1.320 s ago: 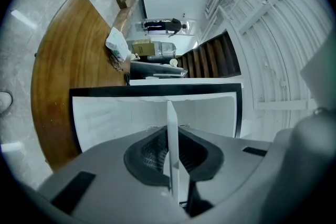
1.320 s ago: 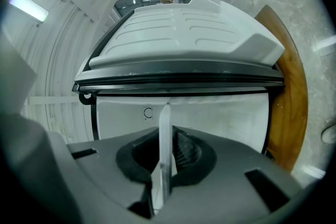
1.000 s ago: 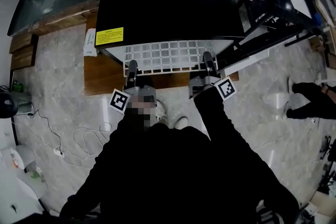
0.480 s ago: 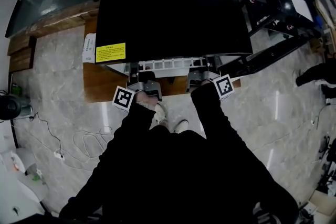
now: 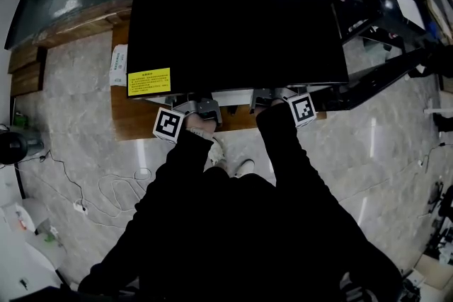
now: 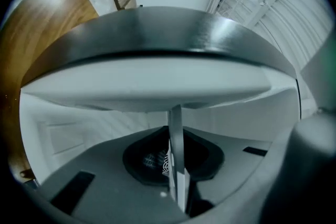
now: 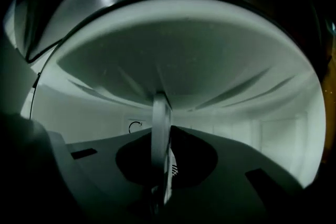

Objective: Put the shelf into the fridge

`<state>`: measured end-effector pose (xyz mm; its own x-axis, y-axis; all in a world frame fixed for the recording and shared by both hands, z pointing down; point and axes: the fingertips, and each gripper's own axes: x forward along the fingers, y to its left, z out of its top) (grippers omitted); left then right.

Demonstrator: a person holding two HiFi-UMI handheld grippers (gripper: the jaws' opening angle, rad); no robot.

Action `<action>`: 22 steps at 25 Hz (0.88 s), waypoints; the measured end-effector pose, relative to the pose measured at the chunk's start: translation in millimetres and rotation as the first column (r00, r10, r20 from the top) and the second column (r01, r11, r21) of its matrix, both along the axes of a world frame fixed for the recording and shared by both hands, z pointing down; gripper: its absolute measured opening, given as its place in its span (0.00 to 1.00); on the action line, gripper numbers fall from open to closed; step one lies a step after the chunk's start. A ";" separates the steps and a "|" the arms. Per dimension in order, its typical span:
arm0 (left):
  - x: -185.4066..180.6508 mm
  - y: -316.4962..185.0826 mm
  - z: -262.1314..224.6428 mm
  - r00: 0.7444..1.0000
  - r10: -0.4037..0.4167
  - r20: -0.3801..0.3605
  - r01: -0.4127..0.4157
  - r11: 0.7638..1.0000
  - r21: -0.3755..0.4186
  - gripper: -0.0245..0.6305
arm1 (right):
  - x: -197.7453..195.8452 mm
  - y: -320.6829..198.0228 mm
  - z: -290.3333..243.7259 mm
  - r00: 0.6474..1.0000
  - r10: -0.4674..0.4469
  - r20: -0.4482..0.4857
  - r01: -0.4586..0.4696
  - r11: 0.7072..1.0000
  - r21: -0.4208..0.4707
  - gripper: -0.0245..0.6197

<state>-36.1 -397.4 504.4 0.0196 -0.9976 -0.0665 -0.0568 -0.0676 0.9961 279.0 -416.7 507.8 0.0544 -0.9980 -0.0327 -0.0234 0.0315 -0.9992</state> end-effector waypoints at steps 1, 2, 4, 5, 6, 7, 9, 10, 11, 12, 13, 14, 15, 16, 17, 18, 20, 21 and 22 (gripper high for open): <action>0.1 -0.6 -0.3 1.000 0.000 0.004 0.000 1.000 0.003 0.09 | 0.0 -0.3 0.0 1.000 0.001 -0.002 -0.001 1.000 0.004 0.08; 0.2 -0.8 -0.4 1.000 0.003 0.011 -0.003 1.000 0.006 0.09 | 0.2 -0.2 0.2 1.000 -0.001 -0.006 0.001 1.000 0.006 0.08; 0.4 -0.9 -0.3 1.000 0.011 0.025 -0.011 1.000 0.008 0.09 | 0.9 -0.3 0.5 1.000 -0.010 -0.014 0.010 1.000 0.008 0.08; 0.3 -1.0 -0.1 1.000 0.012 0.029 -0.012 1.000 0.007 0.09 | 1.0 -0.5 0.6 1.000 -0.013 -0.017 0.013 1.000 0.006 0.08; 0.0 -1.0 0.1 0.999 0.012 0.032 -0.012 1.000 0.005 0.10 | 0.8 -0.7 0.5 1.000 -0.017 -0.019 0.017 1.000 0.005 0.08; -0.4 -1.0 0.3 0.999 0.012 0.035 -0.012 1.000 0.003 0.10 | 0.2 -0.8 0.3 1.000 -0.022 -0.019 0.022 1.000 0.002 0.08; -0.6 -1.2 -0.1 0.999 0.019 0.038 -0.019 1.000 0.001 0.10 | -1.1 0.0 -0.3 0.999 -0.035 -0.018 0.035 0.999 -0.003 0.09; 0.0 -1.0 -1.7 0.999 0.025 0.038 -0.025 1.000 0.006 0.10 | -1.9 1.5 -0.9 0.999 -0.042 -0.018 0.042 0.999 -0.005 0.09; 1.2 -0.1 -4.2 0.999 0.030 0.038 -0.031 0.999 0.014 0.10 | -2.7 3.9 -1.6 0.999 -0.048 -0.020 0.048 0.999 -0.006 0.09; 2.7 2.3 -6.7 0.999 0.034 0.038 -0.034 0.999 0.021 0.13 | -3.6 7.4 -2.1 0.998 -0.055 -0.022 0.055 0.998 -0.008 0.11; 4.6 6.2 -8.3 0.999 0.035 0.037 -0.036 0.999 0.022 0.16 | -4.6 11.9 -2.2 0.998 -0.061 -0.023 0.061 0.998 -0.010 0.13; 7.0 11.5 -9.1 0.999 0.036 0.033 -0.036 0.999 0.020 0.18 | -5.7 17.1 -2.3 0.997 -0.067 -0.024 0.067 0.998 -0.015 0.14; 9.8 17.8 -9.5 0.999 0.037 0.029 -0.038 0.999 0.017 0.19 | -7.2 22.9 -2.8 0.997 -0.075 -0.023 0.074 0.997 -0.019 0.14; 13.0 25.0 -10.0 0.999 0.041 0.027 -0.042 0.999 0.015 0.19 | -9.0 29.3 -3.7 0.996 -0.084 -0.022 0.084 0.996 -0.022 0.14; 16.6 32.7 -10.8 0.998 0.048 0.031 -0.049 0.999 0.012 0.19 | -10.9 36.3 -4.7 0.995 -0.095 -0.021 0.095 0.995 -0.023 0.15; 20.6 40.9 -11.9 0.998 0.058 0.038 -0.058 0.998 0.012 0.19 | -12.3 43.8 -4.8 0.994 -0.107 -0.022 0.106 0.994 -0.024 0.16; 28.5 57.6 -15.1 0.995 0.077 0.061 -0.078 0.997 0.017 0.20 | -13.0 59.6 -1.9 0.990 -0.134 -0.040 0.133 0.991 -0.022 0.15; 32.5 66.0 -17.2 0.993 0.086 0.075 -0.088 0.996 0.025 0.21 | -13.5 68.3 -0.8 0.987 -0.150 -0.053 0.149 0.989 -0.024 0.14; 36.7 74.8 -19.2 0.991 0.095 0.093 -0.098 0.995 0.033 0.20 | -15.4 78.3 -1.7 0.984 -0.168 -0.062 0.166 0.986 -0.034 0.13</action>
